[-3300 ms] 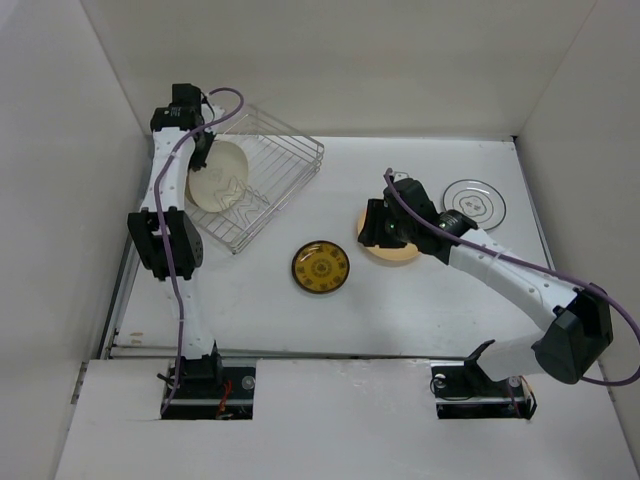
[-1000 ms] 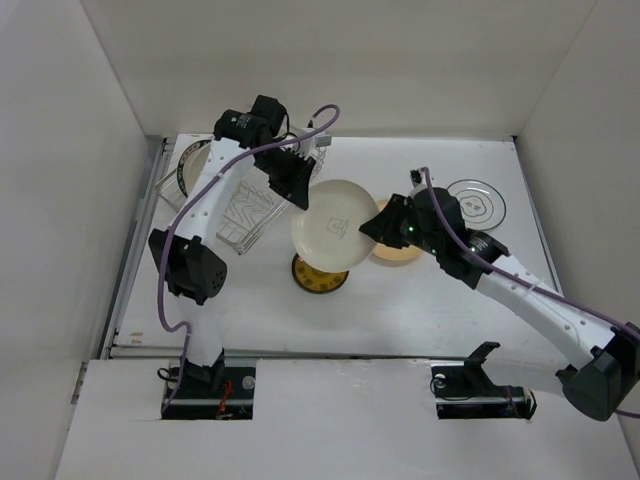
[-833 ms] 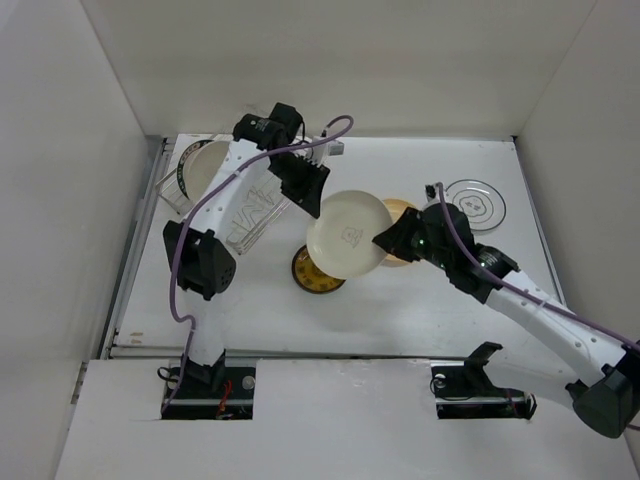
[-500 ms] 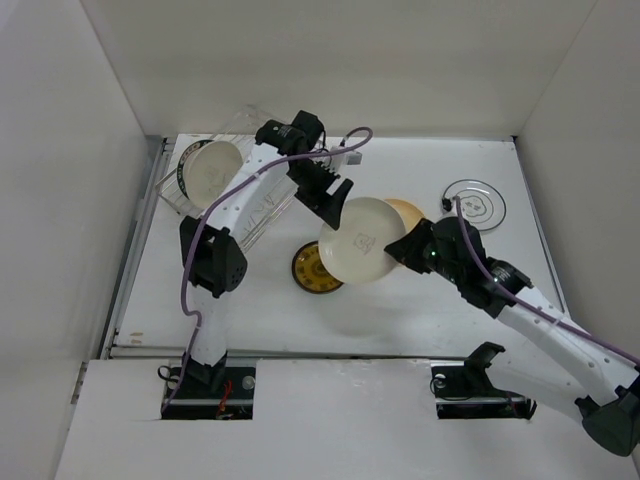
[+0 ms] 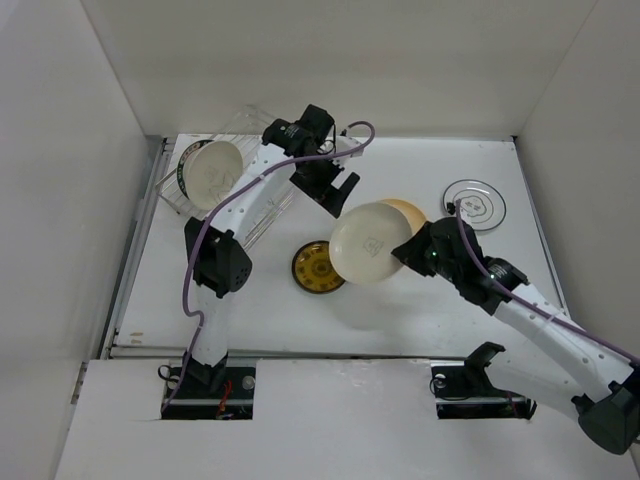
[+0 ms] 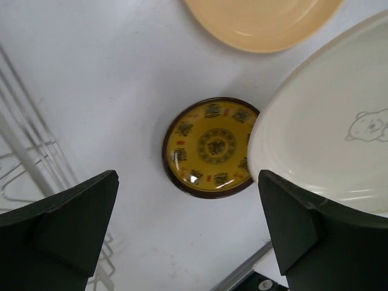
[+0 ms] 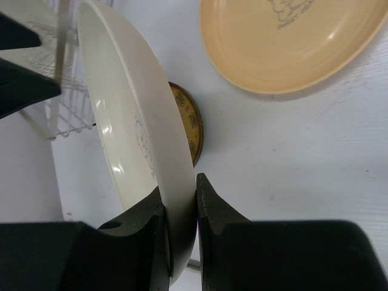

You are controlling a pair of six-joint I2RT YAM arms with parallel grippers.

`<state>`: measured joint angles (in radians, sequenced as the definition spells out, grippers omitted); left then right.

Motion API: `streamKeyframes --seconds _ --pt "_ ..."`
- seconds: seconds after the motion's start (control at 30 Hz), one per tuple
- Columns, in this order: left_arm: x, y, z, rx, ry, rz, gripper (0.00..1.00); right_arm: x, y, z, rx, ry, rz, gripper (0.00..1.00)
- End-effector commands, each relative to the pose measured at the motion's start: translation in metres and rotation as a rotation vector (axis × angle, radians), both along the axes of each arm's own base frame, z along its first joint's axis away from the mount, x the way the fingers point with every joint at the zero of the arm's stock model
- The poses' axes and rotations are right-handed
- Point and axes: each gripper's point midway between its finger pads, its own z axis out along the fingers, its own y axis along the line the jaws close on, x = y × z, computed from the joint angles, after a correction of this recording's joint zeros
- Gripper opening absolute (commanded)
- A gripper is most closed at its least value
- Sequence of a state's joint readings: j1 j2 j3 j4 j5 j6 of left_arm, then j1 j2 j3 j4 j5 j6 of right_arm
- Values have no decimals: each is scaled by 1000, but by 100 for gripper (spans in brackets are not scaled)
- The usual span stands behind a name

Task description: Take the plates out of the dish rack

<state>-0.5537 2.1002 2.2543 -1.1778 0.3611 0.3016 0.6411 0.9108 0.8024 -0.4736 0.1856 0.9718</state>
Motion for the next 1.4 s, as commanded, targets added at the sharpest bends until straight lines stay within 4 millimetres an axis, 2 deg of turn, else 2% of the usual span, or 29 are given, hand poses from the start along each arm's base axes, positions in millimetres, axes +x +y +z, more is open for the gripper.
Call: streamKeyframes --seconds 0.0,0.03,0.07,0.23,0.3,0.33,0.37,0.43,0.53,0.57,0.67,0.7,0.9,1.07,1.3,1.37 --pt "24 25 34 52 -164 133 100 20 -12 14 -6 -14 -89 0" --pt "28 29 40 59 -194 164 100 22 -18 11 -22 4 -118 0" --pt "31 37 37 71 -186 191 100 28 -28 10 -37 6 -161 0" --pt "40 65 50 69 -215 286 100 46 -49 17 -34 -18 -253 0" --pt "39 71 49 75 -208 297 100 52 -60 18 -34 -28 -294 0" --pt "38 76 52 73 -212 306 100 55 -65 26 -28 -47 -314 0" --pt "35 77 45 85 -194 304 100 54 -68 27 -12 -32 -340 0" --pt "34 83 44 93 -191 305 100 57 -78 30 -8 -31 -390 0" --pt "32 88 49 89 -198 316 100 65 -89 27 -5 -26 -456 0" --pt "31 89 46 94 -191 316 100 69 -94 20 -13 -14 -472 0" --pt "32 93 50 90 -198 326 100 84 -91 24 18 -34 -473 0" --pt "31 93 47 95 -190 325 100 88 -90 19 12 -25 -473 0" --pt "28 101 51 119 -214 333 100 110 -90 19 8 -45 -517 0" --pt "29 107 55 124 -227 349 100 129 -81 5 -8 -13 -509 0" --pt "28 116 55 148 -231 356 100 136 -77 -28 -57 69 -501 0" --pt "28 116 55 152 -235 347 100 136 -77 -31 -62 76 -501 0"
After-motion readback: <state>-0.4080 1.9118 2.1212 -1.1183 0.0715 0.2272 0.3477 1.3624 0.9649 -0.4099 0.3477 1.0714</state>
